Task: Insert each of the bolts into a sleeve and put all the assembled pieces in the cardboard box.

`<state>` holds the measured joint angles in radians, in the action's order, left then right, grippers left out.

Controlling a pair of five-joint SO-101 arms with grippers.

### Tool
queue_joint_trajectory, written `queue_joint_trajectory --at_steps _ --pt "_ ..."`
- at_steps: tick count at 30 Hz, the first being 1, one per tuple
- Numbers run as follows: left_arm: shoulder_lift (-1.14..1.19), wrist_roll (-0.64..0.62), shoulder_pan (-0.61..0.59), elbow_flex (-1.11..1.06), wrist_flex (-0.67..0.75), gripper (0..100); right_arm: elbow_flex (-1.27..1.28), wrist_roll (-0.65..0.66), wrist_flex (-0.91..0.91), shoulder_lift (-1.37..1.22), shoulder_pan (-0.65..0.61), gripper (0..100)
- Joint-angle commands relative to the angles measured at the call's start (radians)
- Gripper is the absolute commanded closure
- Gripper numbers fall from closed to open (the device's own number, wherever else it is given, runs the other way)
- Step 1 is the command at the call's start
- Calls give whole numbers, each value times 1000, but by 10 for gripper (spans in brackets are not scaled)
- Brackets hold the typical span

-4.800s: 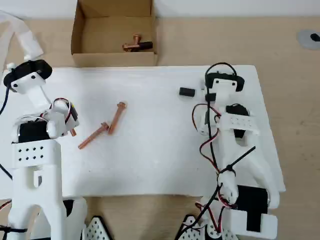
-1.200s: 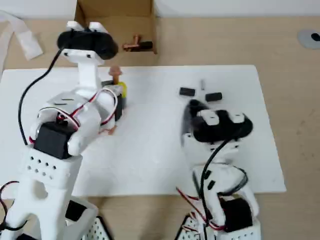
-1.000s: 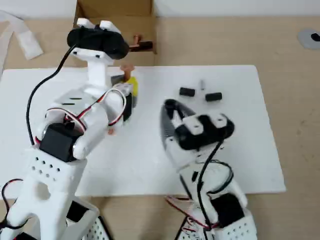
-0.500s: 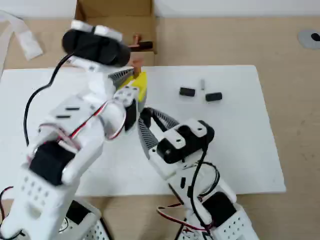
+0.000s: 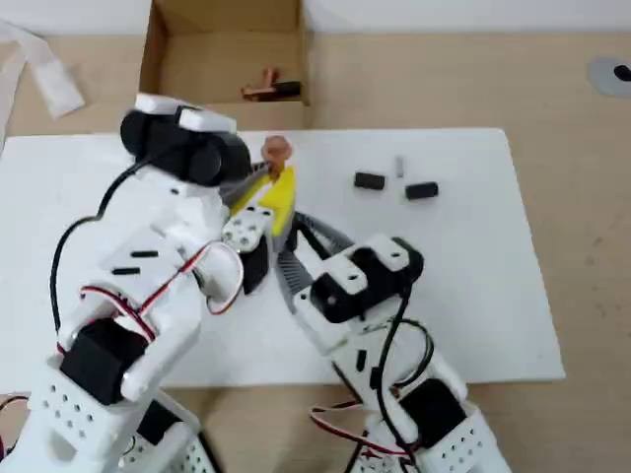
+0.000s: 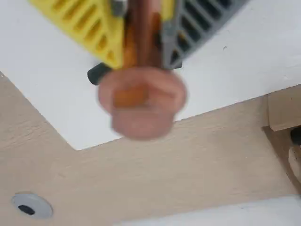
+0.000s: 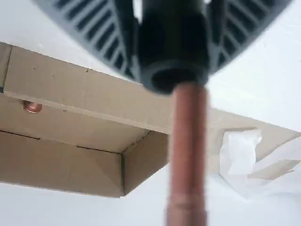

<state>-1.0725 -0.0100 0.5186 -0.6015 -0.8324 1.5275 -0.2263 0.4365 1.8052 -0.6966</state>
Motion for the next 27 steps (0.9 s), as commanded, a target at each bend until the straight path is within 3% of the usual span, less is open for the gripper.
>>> queue_joint_trajectory --at_steps 1,9,20,27 --pt "-62 0 14 -17 35 995 -4 -8 -31 73 -12 989" --pt "-93 -97 14 -44 32 995 -5 -9 -31 73 -10 989" --pt "-84 -95 8 -46 35 995 -5 -11 -31 73 -10 989" --pt "-82 -95 5 -143 152 995 -5 -11 -29 73 -8 989"
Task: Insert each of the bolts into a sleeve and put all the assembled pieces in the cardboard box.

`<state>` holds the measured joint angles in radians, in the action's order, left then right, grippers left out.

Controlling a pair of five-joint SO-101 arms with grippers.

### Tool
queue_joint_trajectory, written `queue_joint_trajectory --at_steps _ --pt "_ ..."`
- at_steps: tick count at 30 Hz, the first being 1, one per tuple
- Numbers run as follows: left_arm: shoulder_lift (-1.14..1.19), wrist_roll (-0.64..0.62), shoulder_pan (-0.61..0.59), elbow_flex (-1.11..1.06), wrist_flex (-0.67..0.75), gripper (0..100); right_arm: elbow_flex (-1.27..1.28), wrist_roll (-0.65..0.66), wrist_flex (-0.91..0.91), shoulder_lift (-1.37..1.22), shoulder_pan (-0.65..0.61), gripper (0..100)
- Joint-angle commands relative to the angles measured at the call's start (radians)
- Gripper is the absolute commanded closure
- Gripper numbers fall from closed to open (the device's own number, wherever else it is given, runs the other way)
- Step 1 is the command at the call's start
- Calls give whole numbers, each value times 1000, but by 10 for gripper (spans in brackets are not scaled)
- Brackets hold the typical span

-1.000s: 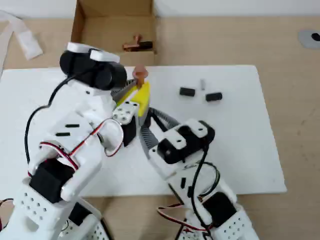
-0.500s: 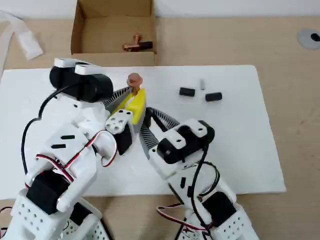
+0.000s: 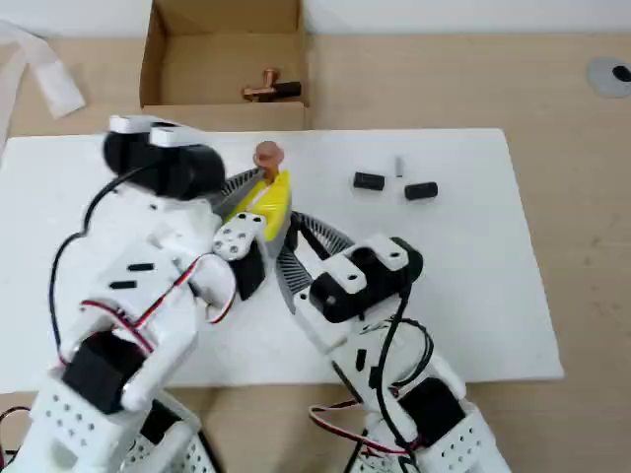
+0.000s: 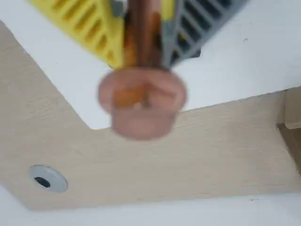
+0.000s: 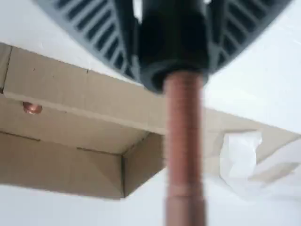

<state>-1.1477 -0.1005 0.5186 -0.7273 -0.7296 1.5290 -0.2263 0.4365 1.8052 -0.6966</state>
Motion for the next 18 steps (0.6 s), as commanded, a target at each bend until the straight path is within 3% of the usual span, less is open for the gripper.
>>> queue_joint_trajectory --at_steps 1,11,18 --pt "-7 -5 5 -32 61 995 -7 -11 -29 73 -8 989" --pt "-8 2 -25 -63 87 995 -7 -11 -25 73 -8 989" --pt "-15 23 -2 -64 31 995 -7 -11 -26 73 -8 989"
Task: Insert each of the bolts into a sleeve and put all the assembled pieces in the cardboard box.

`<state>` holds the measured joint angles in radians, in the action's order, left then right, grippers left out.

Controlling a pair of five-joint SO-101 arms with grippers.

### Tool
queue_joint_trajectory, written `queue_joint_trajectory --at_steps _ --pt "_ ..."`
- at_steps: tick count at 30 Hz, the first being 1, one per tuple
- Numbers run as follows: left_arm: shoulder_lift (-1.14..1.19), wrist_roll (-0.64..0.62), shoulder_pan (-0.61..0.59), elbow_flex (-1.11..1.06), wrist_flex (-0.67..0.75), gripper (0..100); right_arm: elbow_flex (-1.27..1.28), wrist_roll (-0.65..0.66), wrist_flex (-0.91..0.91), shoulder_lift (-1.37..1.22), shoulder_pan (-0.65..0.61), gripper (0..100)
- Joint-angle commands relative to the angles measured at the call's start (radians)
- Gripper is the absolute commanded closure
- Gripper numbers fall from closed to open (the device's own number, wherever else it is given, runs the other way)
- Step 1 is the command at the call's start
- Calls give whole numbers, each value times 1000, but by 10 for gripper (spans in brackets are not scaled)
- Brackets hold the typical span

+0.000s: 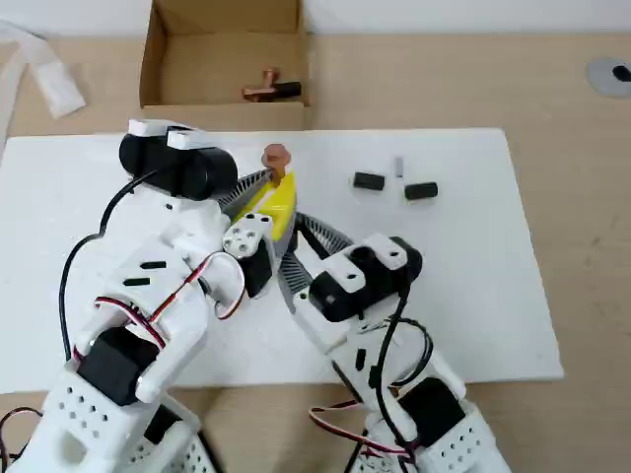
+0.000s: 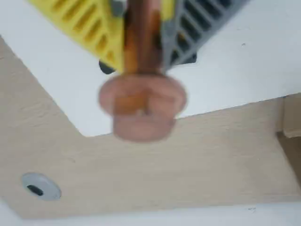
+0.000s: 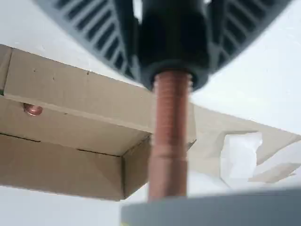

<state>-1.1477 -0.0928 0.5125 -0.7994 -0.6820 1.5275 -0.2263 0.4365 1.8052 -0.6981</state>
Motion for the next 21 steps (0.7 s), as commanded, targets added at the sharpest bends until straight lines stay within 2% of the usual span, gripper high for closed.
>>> queue_joint_trajectory --at_steps 1,6,8,21 --pt "-16 15 9 5 -25 995 -5 -11 -26 73 -7 989" --pt "-16 15 11 11 -60 984 -5 -11 -26 73 -7 989" --pt "-18 14 11 11 -78 949 -5 -9 -29 73 -7 989" --pt "-8 6 12 207 -347 843 -5 -5 -23 65 -5 989"
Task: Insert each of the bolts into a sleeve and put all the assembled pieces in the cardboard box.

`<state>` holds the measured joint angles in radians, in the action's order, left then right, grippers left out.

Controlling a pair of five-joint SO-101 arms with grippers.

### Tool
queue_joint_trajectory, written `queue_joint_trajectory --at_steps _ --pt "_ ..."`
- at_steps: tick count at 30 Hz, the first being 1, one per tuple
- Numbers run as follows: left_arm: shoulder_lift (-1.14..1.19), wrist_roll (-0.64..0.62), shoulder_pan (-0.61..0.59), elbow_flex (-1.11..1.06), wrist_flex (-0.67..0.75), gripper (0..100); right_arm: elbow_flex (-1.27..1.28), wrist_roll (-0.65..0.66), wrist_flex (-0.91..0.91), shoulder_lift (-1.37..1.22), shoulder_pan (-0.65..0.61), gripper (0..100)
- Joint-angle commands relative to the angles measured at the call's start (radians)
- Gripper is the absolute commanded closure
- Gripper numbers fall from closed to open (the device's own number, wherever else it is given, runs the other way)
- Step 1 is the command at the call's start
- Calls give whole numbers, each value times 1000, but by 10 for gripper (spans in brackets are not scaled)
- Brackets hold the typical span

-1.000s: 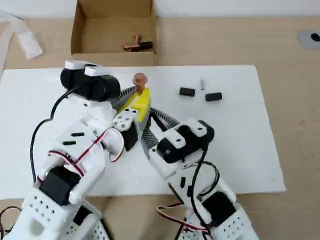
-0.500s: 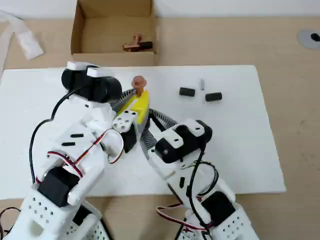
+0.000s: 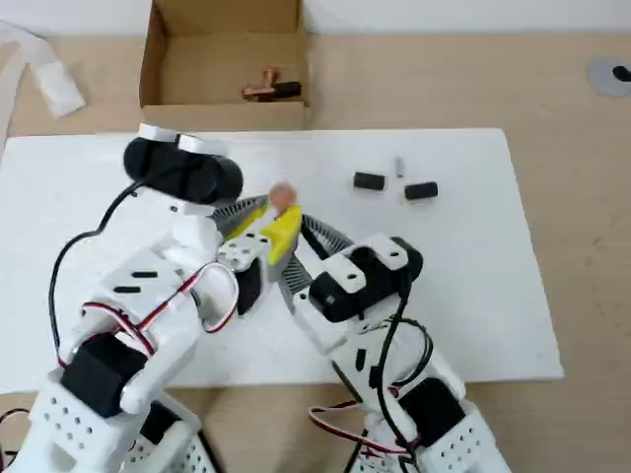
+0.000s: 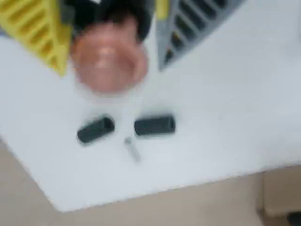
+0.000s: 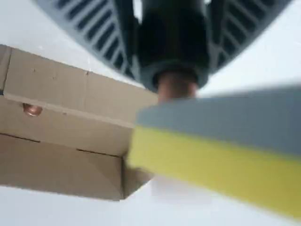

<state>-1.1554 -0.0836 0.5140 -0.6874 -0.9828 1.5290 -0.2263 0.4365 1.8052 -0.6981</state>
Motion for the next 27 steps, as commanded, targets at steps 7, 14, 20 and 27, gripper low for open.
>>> queue_joint_trajectory --at_steps 7,14,20,27 --pt "-2 -2 9 269 -196 860 -13 -5 -23 51 58 989" --pt "-1 98 -252 338 -304 997 -291 -35 -31 -280 211 989" --pt "-5 170 -482 221 -313 998 -717 -71 -28 -757 226 989" --pt "-8 232 -563 169 -313 998 -1167 -69 -25 -1265 228 989"
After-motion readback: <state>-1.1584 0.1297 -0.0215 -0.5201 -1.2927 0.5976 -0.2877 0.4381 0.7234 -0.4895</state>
